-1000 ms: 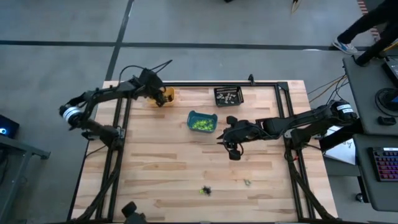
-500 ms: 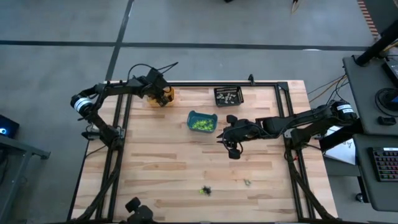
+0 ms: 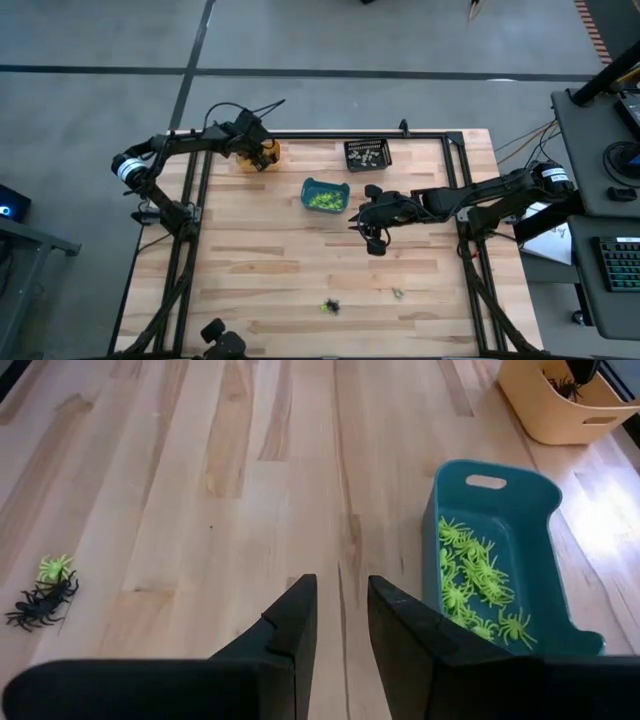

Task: Sort Halloween decoration
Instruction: Put the black spider toy into the yellow bin, then put the white skull toy into the black bin

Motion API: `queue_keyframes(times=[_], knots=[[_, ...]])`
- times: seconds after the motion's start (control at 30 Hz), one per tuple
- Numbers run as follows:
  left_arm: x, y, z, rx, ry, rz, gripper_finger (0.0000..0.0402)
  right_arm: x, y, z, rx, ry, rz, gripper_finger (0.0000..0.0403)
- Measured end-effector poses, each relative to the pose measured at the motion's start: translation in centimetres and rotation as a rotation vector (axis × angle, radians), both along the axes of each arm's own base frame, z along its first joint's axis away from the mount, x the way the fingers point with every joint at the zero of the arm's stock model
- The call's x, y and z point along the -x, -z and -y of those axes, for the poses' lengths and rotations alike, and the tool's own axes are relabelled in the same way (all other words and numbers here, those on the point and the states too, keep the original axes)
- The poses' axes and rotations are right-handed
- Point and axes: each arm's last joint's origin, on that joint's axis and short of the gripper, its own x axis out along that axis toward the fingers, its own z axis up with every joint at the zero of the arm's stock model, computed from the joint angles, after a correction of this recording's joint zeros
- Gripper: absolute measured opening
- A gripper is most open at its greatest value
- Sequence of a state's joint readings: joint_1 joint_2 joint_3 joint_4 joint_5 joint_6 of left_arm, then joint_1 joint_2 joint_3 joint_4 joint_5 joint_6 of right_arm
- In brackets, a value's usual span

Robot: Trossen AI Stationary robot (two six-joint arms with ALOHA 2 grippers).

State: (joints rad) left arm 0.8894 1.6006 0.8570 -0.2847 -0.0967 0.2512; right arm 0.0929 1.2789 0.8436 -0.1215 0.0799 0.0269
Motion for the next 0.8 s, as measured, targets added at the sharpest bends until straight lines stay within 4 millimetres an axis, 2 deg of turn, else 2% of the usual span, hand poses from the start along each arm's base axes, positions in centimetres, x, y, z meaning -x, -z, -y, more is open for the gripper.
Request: queue_keyframes(times=[0.13, 0.33, 0.5, 0.67, 0.8], knots=[[0.2, 0.0, 0.2, 0.016, 0.001, -0.013, 0.0021, 0.0, 0.0, 0.0, 0.0, 0.0, 0.0, 0.0082], [0.3, 0.0, 0.2, 0.003, -0.017, -0.036, 0.0075, 0.0, 0.0, 0.0, 0.0, 0.0, 0.0, 0.0082], [0.6, -0.7, 0.5, -0.013, -0.036, -0.052, 0.0106, 0.0, 0.0, 0.0, -0.014, 0.01, 0.0, 0.0082], [0.8, -3.1, 1.9, -0.022, -0.063, 0.026, 0.0114, 0.0, 0.0, 0.1, -0.134, 0.099, -0.001, 0.0082], [0.1, -6.0, 4.4, -0.039, -0.009, 0.167, 0.0114, 0.0, 0.0, -0.2, -0.3, 0.106, -0.023, 0.0082]])
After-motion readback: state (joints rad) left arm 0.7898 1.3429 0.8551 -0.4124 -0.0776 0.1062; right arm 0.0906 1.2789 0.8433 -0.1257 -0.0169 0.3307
